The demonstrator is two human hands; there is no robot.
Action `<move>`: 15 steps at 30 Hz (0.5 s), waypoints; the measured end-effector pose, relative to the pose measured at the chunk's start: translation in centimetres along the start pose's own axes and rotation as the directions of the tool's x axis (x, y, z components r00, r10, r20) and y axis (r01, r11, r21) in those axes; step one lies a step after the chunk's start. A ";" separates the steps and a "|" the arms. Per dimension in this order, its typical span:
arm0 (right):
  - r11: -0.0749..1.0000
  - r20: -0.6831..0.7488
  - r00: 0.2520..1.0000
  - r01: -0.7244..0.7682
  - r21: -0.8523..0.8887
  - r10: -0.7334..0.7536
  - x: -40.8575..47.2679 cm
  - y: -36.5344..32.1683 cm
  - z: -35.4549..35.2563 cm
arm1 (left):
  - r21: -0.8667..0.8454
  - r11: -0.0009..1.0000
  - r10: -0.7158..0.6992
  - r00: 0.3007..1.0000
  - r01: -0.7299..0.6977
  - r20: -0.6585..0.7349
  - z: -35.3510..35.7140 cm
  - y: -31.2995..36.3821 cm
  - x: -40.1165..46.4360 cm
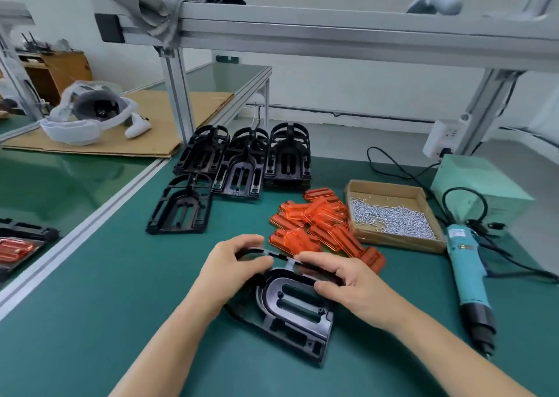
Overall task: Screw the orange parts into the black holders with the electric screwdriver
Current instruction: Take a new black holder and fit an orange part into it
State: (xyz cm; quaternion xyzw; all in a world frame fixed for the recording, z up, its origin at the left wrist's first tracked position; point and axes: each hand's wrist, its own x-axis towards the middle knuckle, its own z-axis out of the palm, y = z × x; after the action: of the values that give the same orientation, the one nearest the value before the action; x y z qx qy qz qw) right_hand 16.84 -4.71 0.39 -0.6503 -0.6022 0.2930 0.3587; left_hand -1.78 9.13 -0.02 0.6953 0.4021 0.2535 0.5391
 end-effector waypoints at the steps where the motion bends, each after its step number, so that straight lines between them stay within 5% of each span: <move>1: 1.000 0.014 1.000 -0.002 -0.019 0.002 -0.2 0.2 -0.2 | 0.058 0.998 0.007 0.999 -0.009 0.033 0.3 -0.1 -0.1; 11: 0.950 -0.037 0.999 0.023 -0.311 -0.036 0.7 0.3 -0.8 | 0.282 0.957 0.091 0.995 -0.075 -0.045 3.4 1.1 0.2; 15: 0.931 -0.169 0.983 -0.001 -0.365 -0.065 1.7 0.0 -1.0 | 0.321 0.945 0.092 0.993 -0.064 -0.073 4.4 1.6 0.5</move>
State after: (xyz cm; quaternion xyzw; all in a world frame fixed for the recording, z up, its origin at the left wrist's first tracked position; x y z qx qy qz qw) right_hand 17.85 -3.18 1.00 -0.7190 -0.6220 0.1112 0.2894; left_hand 2.41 7.00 0.23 0.7766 0.4329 0.2366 0.3917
